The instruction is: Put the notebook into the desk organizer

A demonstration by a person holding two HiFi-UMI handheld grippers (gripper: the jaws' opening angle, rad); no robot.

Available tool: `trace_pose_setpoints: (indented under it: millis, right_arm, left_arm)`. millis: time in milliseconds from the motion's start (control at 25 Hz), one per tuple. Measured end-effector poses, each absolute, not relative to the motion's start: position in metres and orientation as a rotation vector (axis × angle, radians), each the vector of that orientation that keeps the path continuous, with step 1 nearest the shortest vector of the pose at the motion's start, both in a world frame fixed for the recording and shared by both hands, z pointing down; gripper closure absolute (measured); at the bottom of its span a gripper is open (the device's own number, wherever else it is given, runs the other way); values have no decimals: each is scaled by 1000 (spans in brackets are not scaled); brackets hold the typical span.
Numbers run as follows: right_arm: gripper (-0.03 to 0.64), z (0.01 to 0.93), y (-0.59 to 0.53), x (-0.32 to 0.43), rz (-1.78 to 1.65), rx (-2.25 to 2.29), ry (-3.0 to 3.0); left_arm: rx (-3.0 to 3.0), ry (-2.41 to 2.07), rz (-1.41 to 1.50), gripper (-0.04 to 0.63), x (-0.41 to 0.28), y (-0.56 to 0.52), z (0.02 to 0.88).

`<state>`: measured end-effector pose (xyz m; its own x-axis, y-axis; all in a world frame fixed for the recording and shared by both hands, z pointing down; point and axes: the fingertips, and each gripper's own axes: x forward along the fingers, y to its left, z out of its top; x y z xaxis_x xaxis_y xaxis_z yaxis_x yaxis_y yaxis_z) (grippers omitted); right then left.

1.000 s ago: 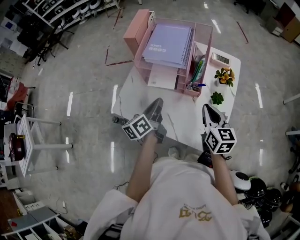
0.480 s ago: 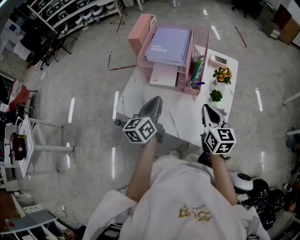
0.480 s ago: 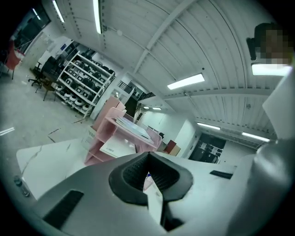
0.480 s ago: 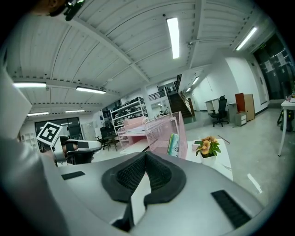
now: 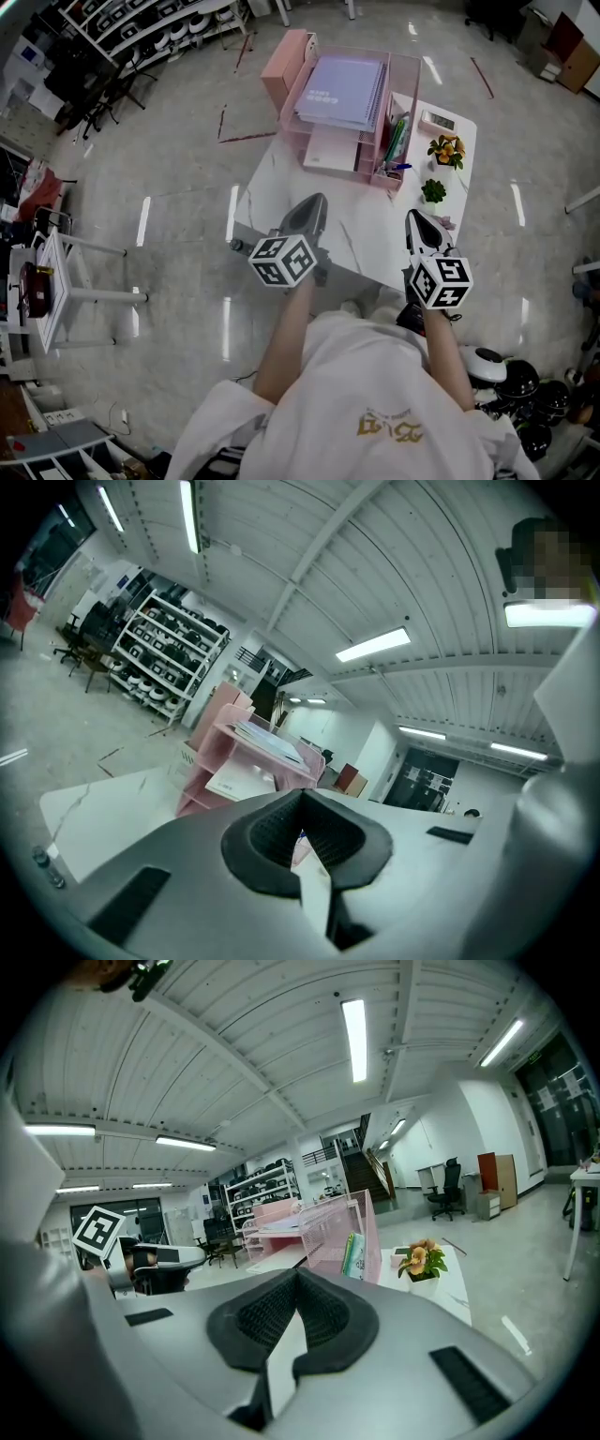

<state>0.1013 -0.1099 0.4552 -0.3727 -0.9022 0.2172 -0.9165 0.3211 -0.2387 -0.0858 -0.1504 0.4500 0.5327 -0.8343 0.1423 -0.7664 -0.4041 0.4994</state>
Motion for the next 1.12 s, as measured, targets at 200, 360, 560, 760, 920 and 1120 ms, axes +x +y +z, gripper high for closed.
trace_pose_setpoints:
  millis: [200,360,560,760,920,1120]
  right_arm:
    - [607,456,-110,101,497,1736,-2516]
    - [607,456,-110,100,501,1737,-2514]
    - [607,456,-111,99,498,1733,-2513]
    - [607,457,-111,96,490,1714,-2510]
    - [607,461,-113,96,496,1718,-2501]
    - [607,464,-113,95,504,1714,-2495]
  left_arm:
    - [2263,-1293,-171,577,-86,-150,452]
    - [2266,-1290,-167,577,-85,-151,451]
    - [2270,-1285,-158,577,-84,-151,451]
    - [2265,-1294,-166,577,-87,-152,452]
    - [2258,-1288,-167,577,-87,-153,455]
    - [2242,-1283,-164,577,-89,-154,461]
